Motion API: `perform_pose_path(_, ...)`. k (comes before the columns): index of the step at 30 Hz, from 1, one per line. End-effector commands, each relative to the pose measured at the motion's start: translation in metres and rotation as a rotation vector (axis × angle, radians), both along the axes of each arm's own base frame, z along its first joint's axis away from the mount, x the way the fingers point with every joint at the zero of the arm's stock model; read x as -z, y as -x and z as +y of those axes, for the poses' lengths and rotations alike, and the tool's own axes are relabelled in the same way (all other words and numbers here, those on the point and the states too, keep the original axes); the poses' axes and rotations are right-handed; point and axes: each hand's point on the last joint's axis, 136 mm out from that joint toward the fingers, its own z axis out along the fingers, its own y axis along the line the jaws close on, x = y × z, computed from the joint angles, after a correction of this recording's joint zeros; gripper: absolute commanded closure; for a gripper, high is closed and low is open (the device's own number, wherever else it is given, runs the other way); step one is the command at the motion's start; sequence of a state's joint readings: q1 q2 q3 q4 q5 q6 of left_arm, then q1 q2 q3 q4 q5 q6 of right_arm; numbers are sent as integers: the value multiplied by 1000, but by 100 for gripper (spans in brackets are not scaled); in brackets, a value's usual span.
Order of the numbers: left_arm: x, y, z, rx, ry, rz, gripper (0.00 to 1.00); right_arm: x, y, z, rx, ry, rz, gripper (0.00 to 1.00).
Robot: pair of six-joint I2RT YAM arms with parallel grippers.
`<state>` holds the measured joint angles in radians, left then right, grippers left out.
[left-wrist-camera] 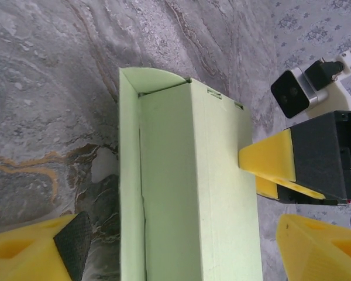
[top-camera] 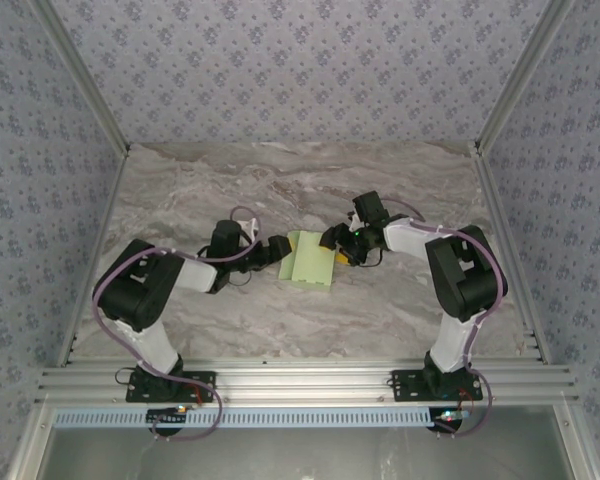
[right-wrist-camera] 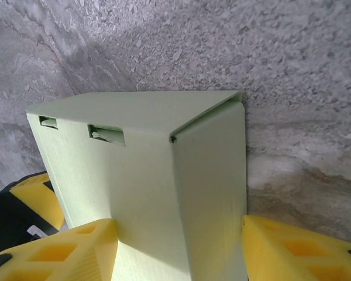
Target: Fold the paper box
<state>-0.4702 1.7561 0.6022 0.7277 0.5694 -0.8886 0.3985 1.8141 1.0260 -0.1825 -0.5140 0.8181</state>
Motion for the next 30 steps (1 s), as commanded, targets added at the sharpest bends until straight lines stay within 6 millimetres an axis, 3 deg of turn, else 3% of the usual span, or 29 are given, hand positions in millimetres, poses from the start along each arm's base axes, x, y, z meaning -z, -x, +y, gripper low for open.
perform_pose_path(1, 0, 2, -11, 34, 21, 13, 17, -1, -5, 3, -17, -11, -7, 42)
perform_pose_path(16, -26, 3, -42, 83, 82, -32, 20, -1, -3, 27, -83, 13, -33, 49)
perform_pose_path(30, -30, 4, -62, 73, 115, -38, 18, 2, 14, 85, -170, -8, -28, 52)
